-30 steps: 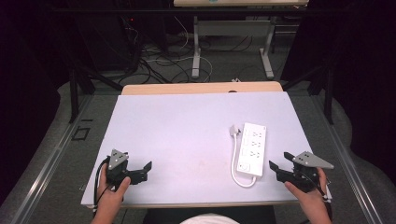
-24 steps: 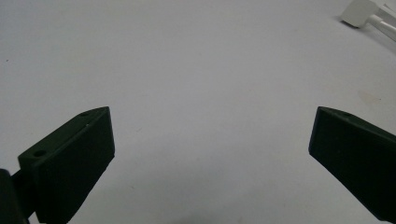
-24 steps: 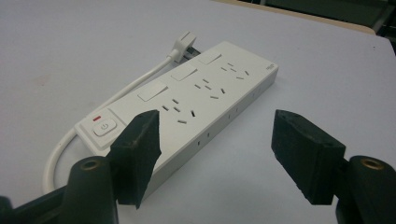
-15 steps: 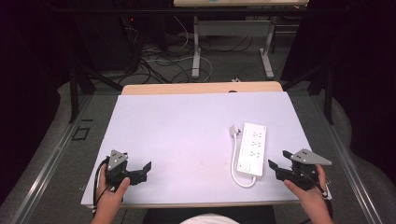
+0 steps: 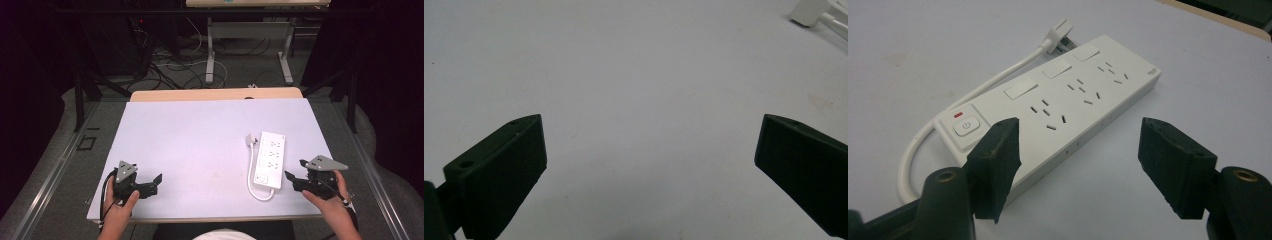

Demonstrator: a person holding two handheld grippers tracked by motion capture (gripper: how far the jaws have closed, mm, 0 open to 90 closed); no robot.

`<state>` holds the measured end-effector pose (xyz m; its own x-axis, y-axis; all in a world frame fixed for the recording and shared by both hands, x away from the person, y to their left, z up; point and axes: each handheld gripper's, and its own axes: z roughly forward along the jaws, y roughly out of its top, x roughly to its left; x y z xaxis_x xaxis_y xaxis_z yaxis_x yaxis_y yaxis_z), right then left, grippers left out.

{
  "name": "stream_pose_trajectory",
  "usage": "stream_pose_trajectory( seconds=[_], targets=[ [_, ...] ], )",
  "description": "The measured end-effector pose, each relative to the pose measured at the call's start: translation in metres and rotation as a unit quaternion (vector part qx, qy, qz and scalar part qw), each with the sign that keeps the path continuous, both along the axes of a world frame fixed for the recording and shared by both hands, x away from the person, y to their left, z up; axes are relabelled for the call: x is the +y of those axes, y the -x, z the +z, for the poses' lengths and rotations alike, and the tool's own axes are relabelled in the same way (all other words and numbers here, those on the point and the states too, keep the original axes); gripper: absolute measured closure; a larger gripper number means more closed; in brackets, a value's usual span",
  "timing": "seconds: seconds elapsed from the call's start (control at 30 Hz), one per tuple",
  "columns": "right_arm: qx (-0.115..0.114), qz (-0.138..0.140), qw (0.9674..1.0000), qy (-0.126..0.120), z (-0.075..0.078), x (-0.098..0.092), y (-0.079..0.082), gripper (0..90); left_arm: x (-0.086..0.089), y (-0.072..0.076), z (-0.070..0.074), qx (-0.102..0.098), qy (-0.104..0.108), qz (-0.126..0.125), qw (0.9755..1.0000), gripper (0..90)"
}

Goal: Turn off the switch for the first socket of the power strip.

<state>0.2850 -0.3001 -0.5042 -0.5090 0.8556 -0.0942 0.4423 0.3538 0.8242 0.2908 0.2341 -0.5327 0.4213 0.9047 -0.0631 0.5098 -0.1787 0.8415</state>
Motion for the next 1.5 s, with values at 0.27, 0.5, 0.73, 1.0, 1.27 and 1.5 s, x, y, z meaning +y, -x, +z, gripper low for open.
stream_pose_trajectory(
  seconds=[0.27,0.5,0.73,1.0,1.27,1.5],
  targets=[
    [0.017,0.011,0.9997,0.015,0.004,0.001,-0.005,32.8,0.000,0.000,0.000,0.001,-0.001,0.000,1.0000,0.1],
    [0.032,0.016,0.9989,0.029,0.006,0.003,-0.010,32.8,0.000,0.000,0.000,0.001,0.000,-0.001,1.0000,0.2],
    [0.046,0.022,0.9978,0.043,0.008,0.007,-0.014,33.6,0.000,0.000,0.000,0.001,-0.002,-0.002,1.0000,0.2],
    [0.063,0.027,0.9962,0.054,0.012,0.009,-0.019,33.6,-0.001,0.000,0.000,0.003,-0.001,-0.002,1.0000,0.2],
    [0.068,0.036,0.9944,0.072,0.017,0.014,-0.025,33.7,-0.001,0.000,0.000,0.003,-0.001,-0.002,1.0000,0.2],
    [0.070,0.038,0.9940,0.075,0.021,0.018,-0.033,33.7,-0.001,0.000,0.000,0.003,-0.001,-0.002,1.0000,0.2]
  ],
)
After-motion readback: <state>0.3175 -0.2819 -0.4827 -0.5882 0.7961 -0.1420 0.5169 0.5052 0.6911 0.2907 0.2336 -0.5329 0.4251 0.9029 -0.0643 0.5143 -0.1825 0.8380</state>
